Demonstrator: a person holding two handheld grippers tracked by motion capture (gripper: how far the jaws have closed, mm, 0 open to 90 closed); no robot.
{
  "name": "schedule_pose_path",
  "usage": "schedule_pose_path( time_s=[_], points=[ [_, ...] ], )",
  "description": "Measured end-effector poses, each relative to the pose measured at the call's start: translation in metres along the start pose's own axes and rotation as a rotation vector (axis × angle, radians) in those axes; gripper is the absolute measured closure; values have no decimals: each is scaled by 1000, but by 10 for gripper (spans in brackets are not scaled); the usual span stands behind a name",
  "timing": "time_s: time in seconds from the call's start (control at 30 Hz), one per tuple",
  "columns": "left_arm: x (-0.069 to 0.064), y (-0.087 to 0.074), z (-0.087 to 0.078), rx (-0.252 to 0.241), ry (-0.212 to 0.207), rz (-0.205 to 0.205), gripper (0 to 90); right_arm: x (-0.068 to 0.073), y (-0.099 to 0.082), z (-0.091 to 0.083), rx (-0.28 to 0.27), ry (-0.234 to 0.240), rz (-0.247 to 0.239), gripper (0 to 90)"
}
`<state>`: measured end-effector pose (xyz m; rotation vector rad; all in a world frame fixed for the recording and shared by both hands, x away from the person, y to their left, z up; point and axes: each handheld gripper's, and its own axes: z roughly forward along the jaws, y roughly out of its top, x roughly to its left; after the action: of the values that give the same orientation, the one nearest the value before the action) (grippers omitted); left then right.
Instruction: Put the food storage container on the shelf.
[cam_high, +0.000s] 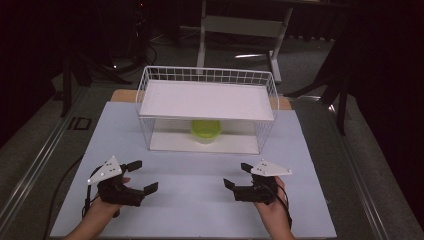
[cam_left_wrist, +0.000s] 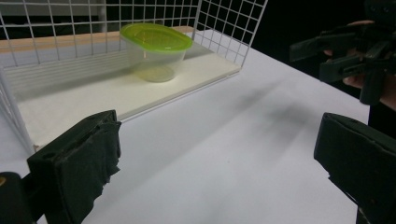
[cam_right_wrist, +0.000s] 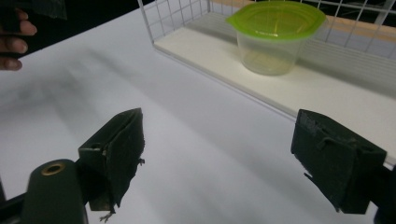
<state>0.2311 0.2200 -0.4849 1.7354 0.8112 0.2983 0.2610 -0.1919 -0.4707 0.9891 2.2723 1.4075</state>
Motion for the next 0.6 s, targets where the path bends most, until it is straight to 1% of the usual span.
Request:
schedule_pose_path(
  time_s=[0.03, 0.1, 0.17, 0.23, 0.27, 0.37, 0.43, 0.53, 0.6],
  points=[
    [-1, -1, -1, 0, 0, 2, 14, 0, -2, -5, -1, 13, 3, 171],
    [-2, -3, -2, 9, 2, 8, 14, 0, -4, -8, -4, 9, 10, 171],
    [-3, -5, -3, 14, 1, 10, 14, 0, -5, -12, -18, 25, 19, 171],
    [-5, -8, -3, 23, 5, 20, 14, 1, -7, -15, -20, 20, 16, 172],
    [-5, -9, -3, 30, 7, 23, 14, 1, -8, -16, -22, 27, 20, 172],
    [-7, -13, -3, 39, 4, 35, 14, 1, -13, -17, -10, 29, 1, 172],
    [-7, -14, -2, 39, 3, 46, 14, -1, -17, -16, 3, 16, -11, 172],
    [-7, -15, 0, 30, 0, 38, 14, -5, -22, -16, 4, 12, 12, 171],
    [-6, -15, 1, 31, 1, 47, 15, -8, -25, -15, -5, 13, 26, 171]
  ],
)
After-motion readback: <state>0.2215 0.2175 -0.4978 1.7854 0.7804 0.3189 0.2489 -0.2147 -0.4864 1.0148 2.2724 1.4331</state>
